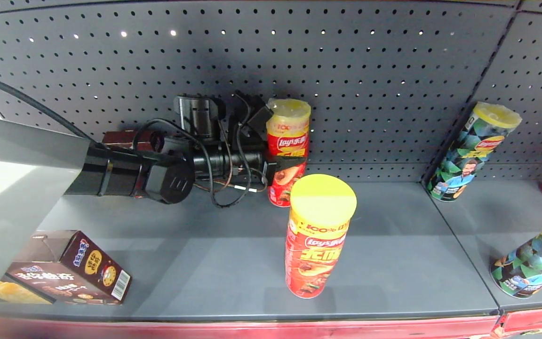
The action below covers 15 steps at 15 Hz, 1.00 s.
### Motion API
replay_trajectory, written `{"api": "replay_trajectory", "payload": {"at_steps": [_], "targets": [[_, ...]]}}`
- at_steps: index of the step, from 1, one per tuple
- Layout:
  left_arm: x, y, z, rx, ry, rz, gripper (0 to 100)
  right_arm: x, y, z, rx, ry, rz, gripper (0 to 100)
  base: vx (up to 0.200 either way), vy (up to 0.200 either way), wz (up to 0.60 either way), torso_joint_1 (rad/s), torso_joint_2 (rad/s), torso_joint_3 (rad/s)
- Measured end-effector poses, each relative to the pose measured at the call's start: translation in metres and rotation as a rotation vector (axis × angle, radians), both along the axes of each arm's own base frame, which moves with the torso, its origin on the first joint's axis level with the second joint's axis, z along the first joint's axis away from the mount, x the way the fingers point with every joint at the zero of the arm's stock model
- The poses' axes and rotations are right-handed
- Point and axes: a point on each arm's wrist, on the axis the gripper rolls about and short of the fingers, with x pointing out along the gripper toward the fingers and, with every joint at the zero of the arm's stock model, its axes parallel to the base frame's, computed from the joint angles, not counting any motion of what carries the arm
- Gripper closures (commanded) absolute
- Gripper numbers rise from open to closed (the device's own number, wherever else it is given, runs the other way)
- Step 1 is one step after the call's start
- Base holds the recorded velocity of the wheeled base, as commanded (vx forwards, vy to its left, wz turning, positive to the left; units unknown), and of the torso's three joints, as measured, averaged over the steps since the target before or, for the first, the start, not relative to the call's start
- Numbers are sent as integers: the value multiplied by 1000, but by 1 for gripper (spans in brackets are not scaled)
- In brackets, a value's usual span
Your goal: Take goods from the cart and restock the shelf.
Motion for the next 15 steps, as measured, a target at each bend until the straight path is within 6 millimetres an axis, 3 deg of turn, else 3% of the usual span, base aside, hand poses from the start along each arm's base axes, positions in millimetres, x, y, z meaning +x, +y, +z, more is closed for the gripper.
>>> {"api": "replay_trajectory", "payload": {"at_steps": [12,13,15], "targets": [[-12,-7,-14,20,43,-26,100,0,0,0,0,0,0,0,0,0,0,0,0,0],[-12,-8,-15,21,41,-26,0,0,0,0,0,0,0,0,0,0,0,0,0,0],[-13,-8,-16,21,36,-13,0,0,0,0,0,0,-1,0,0,0,0,0,0,0]]}}
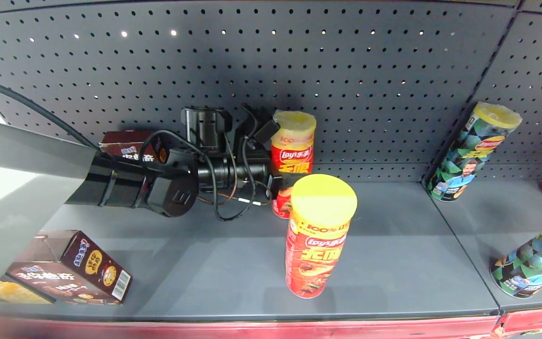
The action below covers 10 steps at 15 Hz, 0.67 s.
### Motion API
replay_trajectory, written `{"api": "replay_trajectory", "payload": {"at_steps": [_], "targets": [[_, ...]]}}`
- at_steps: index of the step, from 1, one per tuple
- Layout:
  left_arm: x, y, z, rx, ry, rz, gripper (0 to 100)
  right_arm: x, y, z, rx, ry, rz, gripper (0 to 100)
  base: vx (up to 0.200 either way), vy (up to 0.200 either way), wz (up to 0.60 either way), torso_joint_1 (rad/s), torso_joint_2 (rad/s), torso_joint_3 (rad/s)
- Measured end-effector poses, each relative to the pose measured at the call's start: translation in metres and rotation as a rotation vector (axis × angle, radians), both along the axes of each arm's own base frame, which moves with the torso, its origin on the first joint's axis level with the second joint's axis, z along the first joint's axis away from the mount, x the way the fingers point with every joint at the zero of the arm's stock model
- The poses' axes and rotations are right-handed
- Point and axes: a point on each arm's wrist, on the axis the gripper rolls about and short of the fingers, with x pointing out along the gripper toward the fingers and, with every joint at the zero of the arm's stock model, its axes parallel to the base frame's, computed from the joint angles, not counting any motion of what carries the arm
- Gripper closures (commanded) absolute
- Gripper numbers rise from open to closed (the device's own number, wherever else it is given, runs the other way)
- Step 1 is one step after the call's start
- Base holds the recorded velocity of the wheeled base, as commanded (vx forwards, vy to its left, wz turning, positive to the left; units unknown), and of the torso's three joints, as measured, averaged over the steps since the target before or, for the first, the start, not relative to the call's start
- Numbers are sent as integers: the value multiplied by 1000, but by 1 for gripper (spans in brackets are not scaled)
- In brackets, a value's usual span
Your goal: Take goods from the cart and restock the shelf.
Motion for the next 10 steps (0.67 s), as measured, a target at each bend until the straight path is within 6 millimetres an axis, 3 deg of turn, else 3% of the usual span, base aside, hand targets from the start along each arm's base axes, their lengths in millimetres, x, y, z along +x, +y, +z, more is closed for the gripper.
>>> {"api": "replay_trajectory", "payload": {"at_steps": [4,10], "targets": [[-6,3,0,11,15,33,0,0,0,0,0,0,0,0,0,0,0,0,0,0],[-41,25,2,46,45,93,0,0,0,0,0,0,0,0,0,0,0,0,0,0]]}}
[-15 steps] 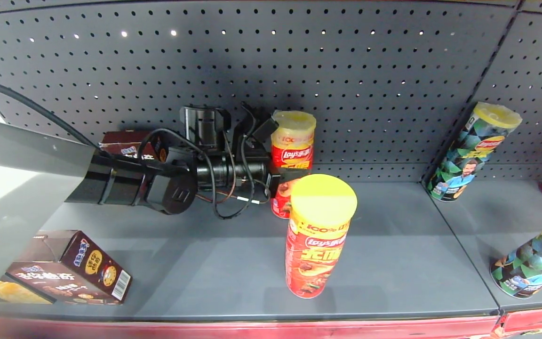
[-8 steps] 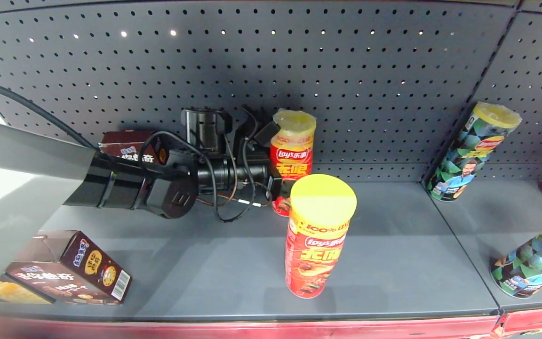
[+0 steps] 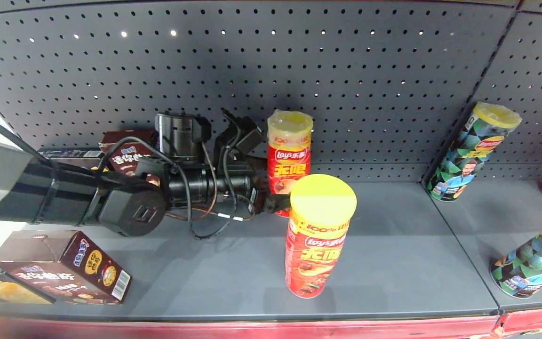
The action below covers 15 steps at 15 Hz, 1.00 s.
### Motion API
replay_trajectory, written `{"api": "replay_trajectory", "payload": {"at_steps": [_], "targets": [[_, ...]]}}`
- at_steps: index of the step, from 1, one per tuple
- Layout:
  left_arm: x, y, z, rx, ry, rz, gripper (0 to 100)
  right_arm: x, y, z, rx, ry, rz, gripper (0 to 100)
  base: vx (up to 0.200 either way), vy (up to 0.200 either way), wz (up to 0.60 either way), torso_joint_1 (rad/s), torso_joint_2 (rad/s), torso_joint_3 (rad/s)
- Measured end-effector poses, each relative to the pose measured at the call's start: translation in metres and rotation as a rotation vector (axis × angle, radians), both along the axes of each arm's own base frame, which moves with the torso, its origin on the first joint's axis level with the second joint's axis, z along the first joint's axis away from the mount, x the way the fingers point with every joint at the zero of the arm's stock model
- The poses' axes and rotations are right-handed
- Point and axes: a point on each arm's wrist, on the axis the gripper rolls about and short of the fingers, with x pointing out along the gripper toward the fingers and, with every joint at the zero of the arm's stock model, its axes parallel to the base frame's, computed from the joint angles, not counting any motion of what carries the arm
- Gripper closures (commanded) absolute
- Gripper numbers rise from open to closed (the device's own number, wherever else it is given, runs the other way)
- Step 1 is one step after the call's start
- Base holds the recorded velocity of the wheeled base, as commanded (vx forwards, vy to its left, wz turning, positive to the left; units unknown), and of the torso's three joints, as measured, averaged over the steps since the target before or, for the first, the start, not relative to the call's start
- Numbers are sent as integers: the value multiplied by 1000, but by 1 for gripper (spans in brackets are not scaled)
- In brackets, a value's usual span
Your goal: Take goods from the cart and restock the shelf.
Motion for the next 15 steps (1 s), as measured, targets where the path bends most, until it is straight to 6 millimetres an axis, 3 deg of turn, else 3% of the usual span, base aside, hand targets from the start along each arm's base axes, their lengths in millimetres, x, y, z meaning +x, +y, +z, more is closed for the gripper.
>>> {"api": "replay_trajectory", "payload": {"at_steps": [3,8,15], "targets": [[-12,7,6,22,-37,136,0,0,0,0,0,0,0,0,0,0,0,0,0,0],[-30,15,9,61,-84,205,0,0,0,0,0,0,0,0,0,0,0,0,0,0],[-38,25,4,166,-115,377,0,0,0,0,0,0,0,0,0,0,0,0,0,0]]}}
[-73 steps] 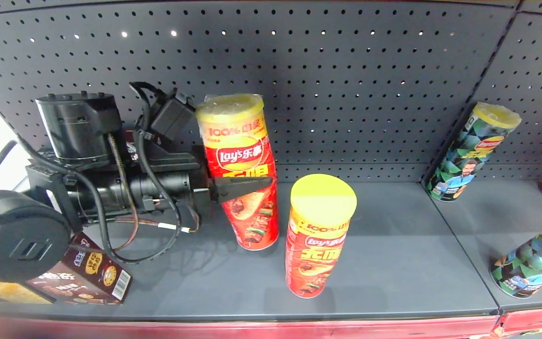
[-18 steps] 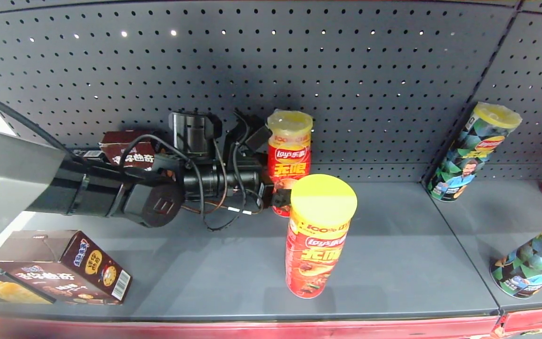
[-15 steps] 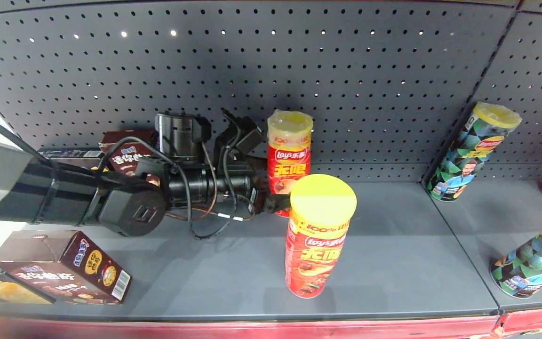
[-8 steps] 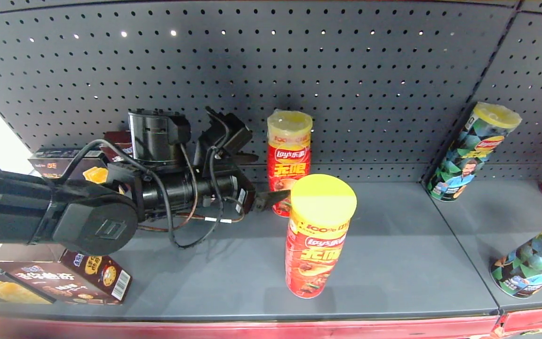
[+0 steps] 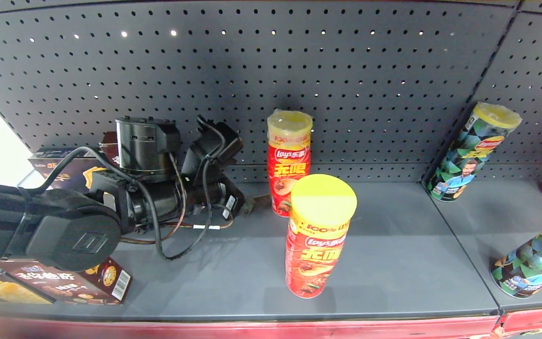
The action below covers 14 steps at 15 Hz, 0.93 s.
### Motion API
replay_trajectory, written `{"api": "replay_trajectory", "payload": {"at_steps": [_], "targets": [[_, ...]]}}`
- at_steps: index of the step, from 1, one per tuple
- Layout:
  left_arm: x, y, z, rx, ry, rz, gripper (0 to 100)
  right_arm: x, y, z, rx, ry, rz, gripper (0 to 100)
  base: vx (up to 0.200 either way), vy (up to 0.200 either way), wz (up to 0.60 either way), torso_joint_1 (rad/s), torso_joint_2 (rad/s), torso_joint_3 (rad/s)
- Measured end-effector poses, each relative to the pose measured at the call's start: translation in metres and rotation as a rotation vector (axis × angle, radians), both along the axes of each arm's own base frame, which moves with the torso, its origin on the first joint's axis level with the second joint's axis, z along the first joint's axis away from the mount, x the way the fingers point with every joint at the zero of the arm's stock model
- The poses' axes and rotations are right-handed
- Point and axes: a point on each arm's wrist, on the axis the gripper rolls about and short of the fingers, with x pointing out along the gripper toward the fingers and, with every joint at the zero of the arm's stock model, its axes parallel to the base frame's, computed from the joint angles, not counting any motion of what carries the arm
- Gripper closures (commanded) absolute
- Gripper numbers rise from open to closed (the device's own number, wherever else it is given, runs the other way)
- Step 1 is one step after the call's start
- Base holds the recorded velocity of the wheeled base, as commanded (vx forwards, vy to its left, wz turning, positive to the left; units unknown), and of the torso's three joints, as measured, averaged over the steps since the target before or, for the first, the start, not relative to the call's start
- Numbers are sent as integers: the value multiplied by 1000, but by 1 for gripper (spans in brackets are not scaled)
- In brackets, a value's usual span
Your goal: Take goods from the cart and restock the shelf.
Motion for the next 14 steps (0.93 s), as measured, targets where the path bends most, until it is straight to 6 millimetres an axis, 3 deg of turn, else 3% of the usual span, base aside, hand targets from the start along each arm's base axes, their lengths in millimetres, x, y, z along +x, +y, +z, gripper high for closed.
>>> {"api": "replay_trajectory", "payload": {"at_steps": [6,14], "targets": [[8,1,-1,57,-37,192,0,0,0,0,0,0,0,0,0,0,0,0,0,0],[32,-18,-5,47,-58,188,0,0,0,0,0,0,0,0,0,0,0,0,0,0]]}}
